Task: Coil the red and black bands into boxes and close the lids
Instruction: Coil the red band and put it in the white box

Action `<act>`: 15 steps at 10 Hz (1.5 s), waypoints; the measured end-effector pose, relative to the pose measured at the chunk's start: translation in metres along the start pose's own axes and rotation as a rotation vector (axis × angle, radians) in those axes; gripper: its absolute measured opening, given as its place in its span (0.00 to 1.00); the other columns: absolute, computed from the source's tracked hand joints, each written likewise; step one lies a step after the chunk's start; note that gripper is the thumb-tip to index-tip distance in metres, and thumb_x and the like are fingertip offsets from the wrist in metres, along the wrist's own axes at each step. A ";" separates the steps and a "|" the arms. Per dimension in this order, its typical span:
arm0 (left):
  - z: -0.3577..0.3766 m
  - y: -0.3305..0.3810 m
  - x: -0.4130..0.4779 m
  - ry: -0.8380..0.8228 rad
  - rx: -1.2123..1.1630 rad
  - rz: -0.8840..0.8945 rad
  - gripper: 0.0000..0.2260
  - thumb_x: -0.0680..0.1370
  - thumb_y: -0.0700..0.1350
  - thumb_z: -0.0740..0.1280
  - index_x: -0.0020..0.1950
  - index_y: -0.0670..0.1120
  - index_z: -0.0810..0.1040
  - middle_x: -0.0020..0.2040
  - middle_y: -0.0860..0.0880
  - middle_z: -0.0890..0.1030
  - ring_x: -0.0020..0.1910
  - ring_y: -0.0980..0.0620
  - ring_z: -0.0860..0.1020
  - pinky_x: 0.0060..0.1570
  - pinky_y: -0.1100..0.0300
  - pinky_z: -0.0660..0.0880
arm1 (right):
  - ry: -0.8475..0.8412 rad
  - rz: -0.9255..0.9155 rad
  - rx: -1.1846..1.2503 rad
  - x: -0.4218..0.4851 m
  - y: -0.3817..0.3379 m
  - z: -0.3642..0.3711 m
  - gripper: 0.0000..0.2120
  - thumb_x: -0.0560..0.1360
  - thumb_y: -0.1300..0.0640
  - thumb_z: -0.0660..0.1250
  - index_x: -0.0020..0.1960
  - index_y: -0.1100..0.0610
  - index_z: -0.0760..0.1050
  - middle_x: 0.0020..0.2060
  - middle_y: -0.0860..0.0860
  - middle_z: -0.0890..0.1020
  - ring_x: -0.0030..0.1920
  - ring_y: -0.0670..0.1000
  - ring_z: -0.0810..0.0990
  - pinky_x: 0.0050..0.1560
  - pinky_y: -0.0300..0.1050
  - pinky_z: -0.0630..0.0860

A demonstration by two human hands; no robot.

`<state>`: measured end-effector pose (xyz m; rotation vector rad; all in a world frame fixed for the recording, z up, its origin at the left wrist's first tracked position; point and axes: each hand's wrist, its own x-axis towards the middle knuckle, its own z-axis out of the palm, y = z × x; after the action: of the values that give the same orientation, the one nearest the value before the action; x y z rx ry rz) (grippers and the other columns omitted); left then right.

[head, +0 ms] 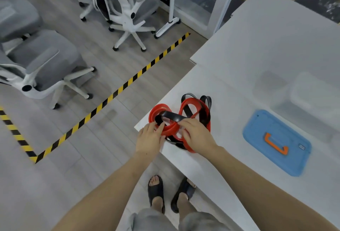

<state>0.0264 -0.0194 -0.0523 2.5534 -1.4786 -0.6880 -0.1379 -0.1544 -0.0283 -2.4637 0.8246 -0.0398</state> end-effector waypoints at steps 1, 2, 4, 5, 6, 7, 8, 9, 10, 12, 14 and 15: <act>0.005 -0.002 0.005 0.004 -0.037 -0.120 0.15 0.85 0.53 0.63 0.71 0.54 0.75 0.73 0.46 0.74 0.74 0.42 0.70 0.73 0.47 0.68 | -0.036 -0.012 0.004 0.007 -0.001 0.002 0.15 0.82 0.58 0.65 0.69 0.56 0.78 0.66 0.51 0.82 0.66 0.53 0.79 0.73 0.49 0.73; 0.000 0.007 0.005 -0.006 -0.329 -0.243 0.13 0.84 0.50 0.65 0.68 0.50 0.75 0.59 0.51 0.79 0.61 0.47 0.79 0.53 0.61 0.76 | -0.062 0.040 0.025 0.012 0.001 0.005 0.17 0.83 0.56 0.65 0.71 0.51 0.76 0.67 0.48 0.81 0.67 0.51 0.79 0.71 0.51 0.76; -0.013 0.020 -0.001 0.165 -0.480 -0.060 0.16 0.85 0.43 0.62 0.73 0.40 0.72 0.55 0.62 0.75 0.46 0.76 0.77 0.46 0.78 0.73 | -0.081 0.025 -0.026 0.006 0.001 -0.009 0.23 0.82 0.56 0.65 0.77 0.52 0.71 0.75 0.51 0.75 0.75 0.55 0.72 0.76 0.57 0.70; -0.034 0.022 -0.007 0.194 -0.471 0.028 0.11 0.86 0.42 0.62 0.66 0.45 0.79 0.66 0.57 0.71 0.52 0.65 0.76 0.55 0.73 0.75 | -0.056 -0.003 -0.093 0.004 -0.004 -0.021 0.26 0.81 0.55 0.68 0.78 0.51 0.70 0.77 0.51 0.72 0.77 0.59 0.69 0.76 0.58 0.68; -0.053 0.030 -0.007 0.190 -0.510 0.103 0.10 0.87 0.43 0.61 0.61 0.50 0.82 0.70 0.54 0.68 0.55 0.58 0.75 0.58 0.68 0.75 | -0.005 -0.010 -0.125 -0.002 -0.011 -0.037 0.30 0.78 0.48 0.71 0.78 0.50 0.69 0.78 0.48 0.72 0.75 0.58 0.71 0.69 0.58 0.73; -0.072 0.041 -0.005 0.186 -0.582 0.115 0.10 0.86 0.42 0.61 0.60 0.48 0.81 0.67 0.54 0.70 0.57 0.59 0.72 0.57 0.74 0.70 | 0.027 0.001 -0.090 -0.008 -0.016 -0.054 0.33 0.76 0.45 0.70 0.79 0.49 0.67 0.76 0.45 0.73 0.76 0.54 0.70 0.70 0.58 0.72; -0.088 0.051 0.002 0.154 -0.616 0.186 0.09 0.86 0.42 0.61 0.58 0.51 0.81 0.64 0.53 0.74 0.60 0.57 0.73 0.59 0.72 0.69 | 0.093 0.046 -0.010 -0.012 -0.020 -0.077 0.28 0.75 0.42 0.60 0.73 0.50 0.74 0.71 0.47 0.79 0.77 0.54 0.71 0.74 0.58 0.70; -0.102 0.056 0.010 0.158 -0.719 0.179 0.10 0.86 0.42 0.61 0.54 0.55 0.80 0.59 0.52 0.77 0.59 0.51 0.78 0.62 0.54 0.77 | 0.100 0.038 0.070 -0.014 -0.023 -0.101 0.20 0.79 0.44 0.66 0.68 0.50 0.75 0.66 0.48 0.81 0.72 0.53 0.75 0.70 0.55 0.73; -0.116 0.062 0.012 0.141 -0.768 0.185 0.10 0.86 0.43 0.61 0.54 0.56 0.79 0.58 0.51 0.78 0.57 0.52 0.79 0.61 0.53 0.77 | 0.111 0.025 0.134 -0.016 -0.027 -0.124 0.16 0.79 0.45 0.70 0.64 0.43 0.72 0.59 0.41 0.79 0.56 0.47 0.79 0.59 0.51 0.78; -0.130 0.082 0.016 0.013 -0.944 0.253 0.15 0.87 0.47 0.61 0.73 0.55 0.76 0.65 0.56 0.82 0.63 0.62 0.80 0.64 0.62 0.76 | 0.243 -0.004 0.247 -0.014 -0.032 -0.164 0.17 0.77 0.44 0.72 0.63 0.45 0.74 0.56 0.42 0.78 0.56 0.46 0.80 0.62 0.50 0.80; -0.136 0.097 0.026 -0.034 -0.875 0.298 0.24 0.82 0.55 0.67 0.79 0.59 0.69 0.73 0.60 0.77 0.75 0.57 0.72 0.77 0.48 0.69 | 0.323 0.027 0.347 -0.017 -0.034 -0.188 0.14 0.78 0.48 0.73 0.62 0.45 0.76 0.55 0.42 0.78 0.57 0.40 0.78 0.57 0.36 0.78; -0.142 0.105 0.027 0.007 -0.907 0.289 0.24 0.80 0.55 0.68 0.77 0.58 0.73 0.69 0.60 0.81 0.70 0.59 0.77 0.75 0.49 0.71 | 0.392 0.032 0.407 -0.018 -0.036 -0.204 0.13 0.77 0.49 0.75 0.60 0.45 0.79 0.53 0.40 0.80 0.56 0.38 0.78 0.51 0.31 0.77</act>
<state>0.0163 -0.1143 0.0987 1.6233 -1.1154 -0.9976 -0.1715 -0.2181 0.1672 -2.0803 0.9110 -0.6330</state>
